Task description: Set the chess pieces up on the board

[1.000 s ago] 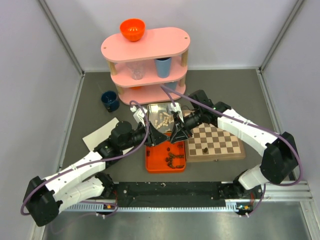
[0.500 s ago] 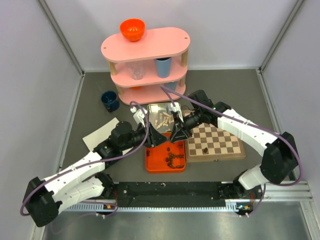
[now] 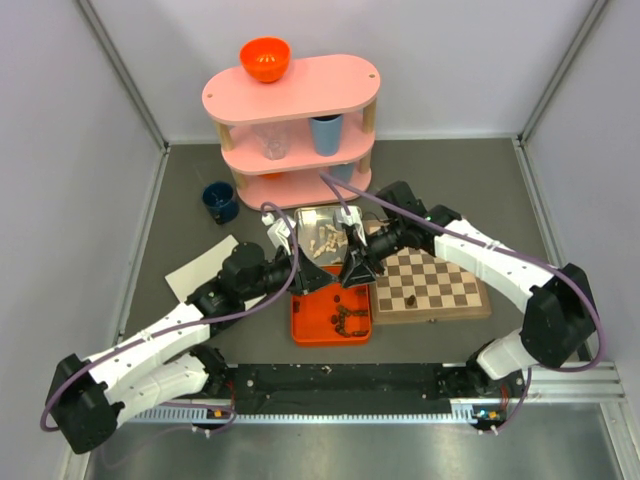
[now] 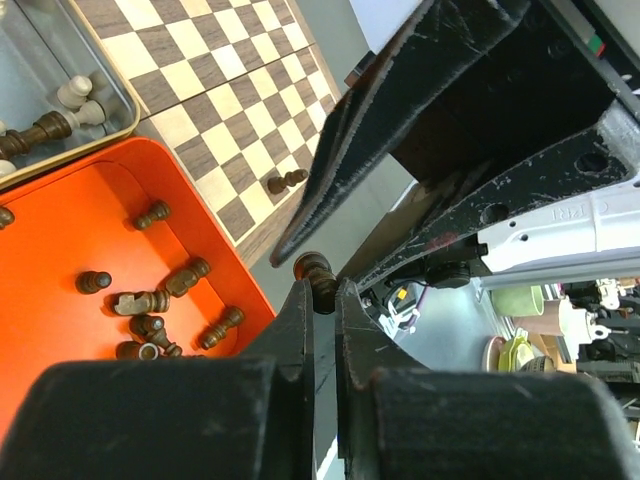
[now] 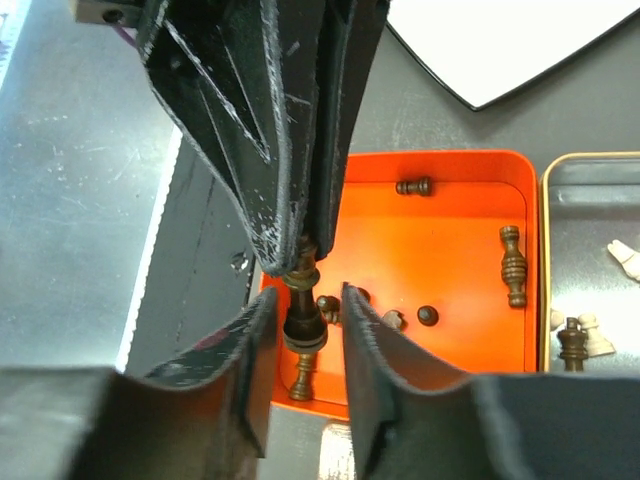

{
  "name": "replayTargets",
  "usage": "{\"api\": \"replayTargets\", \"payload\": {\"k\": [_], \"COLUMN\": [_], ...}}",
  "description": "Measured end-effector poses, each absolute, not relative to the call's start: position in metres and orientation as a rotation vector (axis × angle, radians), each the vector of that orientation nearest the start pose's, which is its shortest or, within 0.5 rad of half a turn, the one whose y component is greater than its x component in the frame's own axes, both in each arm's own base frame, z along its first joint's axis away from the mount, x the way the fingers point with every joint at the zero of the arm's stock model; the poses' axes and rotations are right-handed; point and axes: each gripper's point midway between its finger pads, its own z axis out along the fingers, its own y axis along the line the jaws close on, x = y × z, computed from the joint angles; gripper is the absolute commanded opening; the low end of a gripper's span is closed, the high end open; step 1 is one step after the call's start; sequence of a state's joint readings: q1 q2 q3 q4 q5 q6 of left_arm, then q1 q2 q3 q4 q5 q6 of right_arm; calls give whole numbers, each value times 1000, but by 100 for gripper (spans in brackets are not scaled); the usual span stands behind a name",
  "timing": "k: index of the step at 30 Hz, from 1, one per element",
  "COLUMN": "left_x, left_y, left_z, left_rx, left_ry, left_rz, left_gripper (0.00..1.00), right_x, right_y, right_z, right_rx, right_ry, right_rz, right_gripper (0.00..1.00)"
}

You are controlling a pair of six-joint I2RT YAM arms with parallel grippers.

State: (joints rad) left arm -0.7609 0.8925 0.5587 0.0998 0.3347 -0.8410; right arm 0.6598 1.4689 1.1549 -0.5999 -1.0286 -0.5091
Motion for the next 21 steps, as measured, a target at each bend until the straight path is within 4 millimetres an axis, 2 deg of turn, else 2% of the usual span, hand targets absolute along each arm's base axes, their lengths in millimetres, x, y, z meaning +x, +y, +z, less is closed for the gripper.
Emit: {"api": "replayTargets", "payload": {"k": [3,5,9,12,16,19,21], "left_x": [174,175,176,176,175,169,163], "left_y": [-284,-283,-277,-275,-286,-311,-334], "left_z": [215,215,221,230,239,242,244], "left_rx": [192,195,208,231,284,371,449], "left_ry": [2040,2047,2051,2041,2052,2091,2124], "left_rz": [-1371,-1349,-1297,-1277,-1265,-1244,-1225], "left_gripper": [0,0,0,0,0,0,0], "right_x": [176,179,198,233,280,307,318], "right_y": [310,306,286,250,186,131,88], "right_z": [187,184,192,212,238,240,230], "right_rx": [-1603,-1599,-1523,-1367,-1091,-816,-604], "right_ry": [1646,1661,1676,1695,1741,1816,1888], "right_rz": [1295,1257,1179,1074,875,731,654], "right_gripper": [78,83,84,84,87,87,87]}}
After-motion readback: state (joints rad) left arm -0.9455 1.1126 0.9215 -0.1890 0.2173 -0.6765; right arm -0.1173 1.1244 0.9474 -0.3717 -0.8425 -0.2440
